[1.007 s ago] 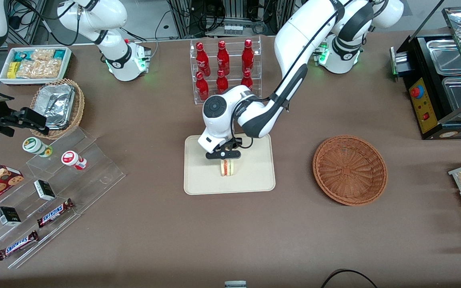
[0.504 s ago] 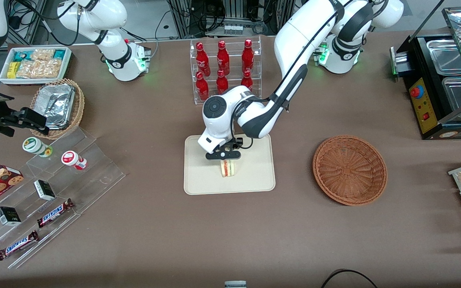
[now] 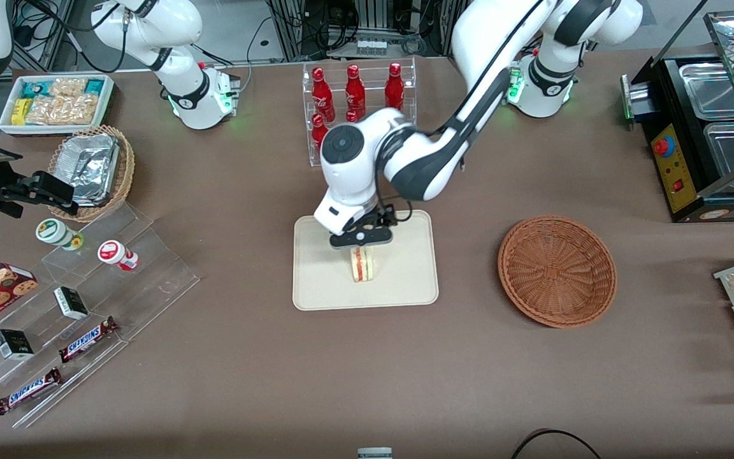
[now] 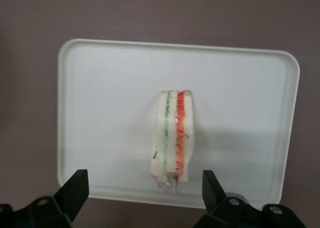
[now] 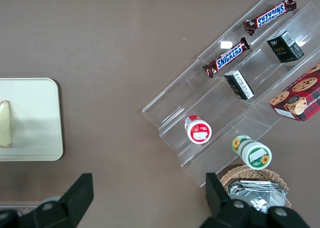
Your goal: Place sandwich from basket to tray
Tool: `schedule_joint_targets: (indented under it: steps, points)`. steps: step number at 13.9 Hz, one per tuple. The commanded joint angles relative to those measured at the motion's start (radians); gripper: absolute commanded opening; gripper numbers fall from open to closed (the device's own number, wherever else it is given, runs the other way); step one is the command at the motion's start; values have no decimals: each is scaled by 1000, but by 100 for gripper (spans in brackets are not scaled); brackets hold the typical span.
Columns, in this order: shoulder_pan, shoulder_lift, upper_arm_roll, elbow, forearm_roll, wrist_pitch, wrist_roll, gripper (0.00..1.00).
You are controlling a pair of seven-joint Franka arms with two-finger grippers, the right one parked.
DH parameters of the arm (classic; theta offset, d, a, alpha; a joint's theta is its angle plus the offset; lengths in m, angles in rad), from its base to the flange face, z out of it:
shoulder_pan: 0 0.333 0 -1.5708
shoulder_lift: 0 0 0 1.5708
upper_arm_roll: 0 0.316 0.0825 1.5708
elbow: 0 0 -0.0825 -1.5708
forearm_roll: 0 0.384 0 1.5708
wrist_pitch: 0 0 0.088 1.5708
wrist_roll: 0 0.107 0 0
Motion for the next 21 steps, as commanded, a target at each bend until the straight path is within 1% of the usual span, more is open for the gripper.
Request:
schedule_joint_targets:
  steps: [1,3,4,5,9,11,13,14,19,21]
  points:
    - [50,-143,-1,-36,3,-131,-22,100]
    - [83,-237,1,-77,3,-187,-3,100]
    - [121,-275,-2,-97,2,-193,3,100]
    - [135,-305,-2,-117,2,-201,6,100]
    - [229,-404,-1,-171,-1,-253,129,100]
    - [305,-447,-1,-195,-32,-276,207,100]
    - [368,-483,-1,-211,-38,-299,283,100]
    - [402,-498,-1,-217,-53,-308,329,100]
    - [594,-582,-1,-249,-145,-348,596,100]
    - [661,-605,1,-257,-159,-380,708,100]
